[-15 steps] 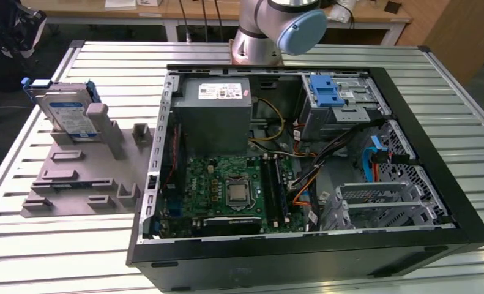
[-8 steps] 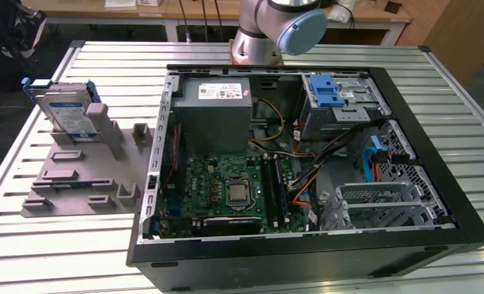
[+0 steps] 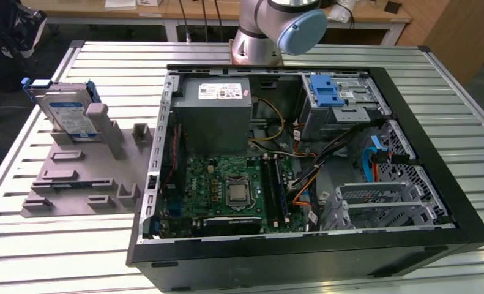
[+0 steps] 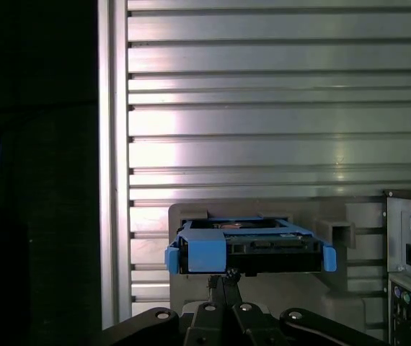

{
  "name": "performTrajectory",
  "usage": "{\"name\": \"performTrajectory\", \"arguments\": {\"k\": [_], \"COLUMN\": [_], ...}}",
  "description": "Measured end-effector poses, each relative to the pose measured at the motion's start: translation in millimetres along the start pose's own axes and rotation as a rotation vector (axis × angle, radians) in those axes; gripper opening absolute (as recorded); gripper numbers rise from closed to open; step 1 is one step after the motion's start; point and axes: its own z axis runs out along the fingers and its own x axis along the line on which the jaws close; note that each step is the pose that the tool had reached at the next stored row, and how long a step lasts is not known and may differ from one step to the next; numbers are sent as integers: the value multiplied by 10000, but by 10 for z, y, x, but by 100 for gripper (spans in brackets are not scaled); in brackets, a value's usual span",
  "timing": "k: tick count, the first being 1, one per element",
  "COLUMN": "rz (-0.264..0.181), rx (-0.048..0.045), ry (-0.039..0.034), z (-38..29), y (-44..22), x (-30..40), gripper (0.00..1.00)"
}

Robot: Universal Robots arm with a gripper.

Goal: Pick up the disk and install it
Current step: 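Pick up the disk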

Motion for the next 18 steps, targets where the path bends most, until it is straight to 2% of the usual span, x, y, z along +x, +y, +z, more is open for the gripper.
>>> {"name": "performTrajectory", "arguments": {"k": [18], "rz": [-105], "rx": [0], "ry": [2], "z": [2], "y": [0], "x": [0], "gripper": [11]}}
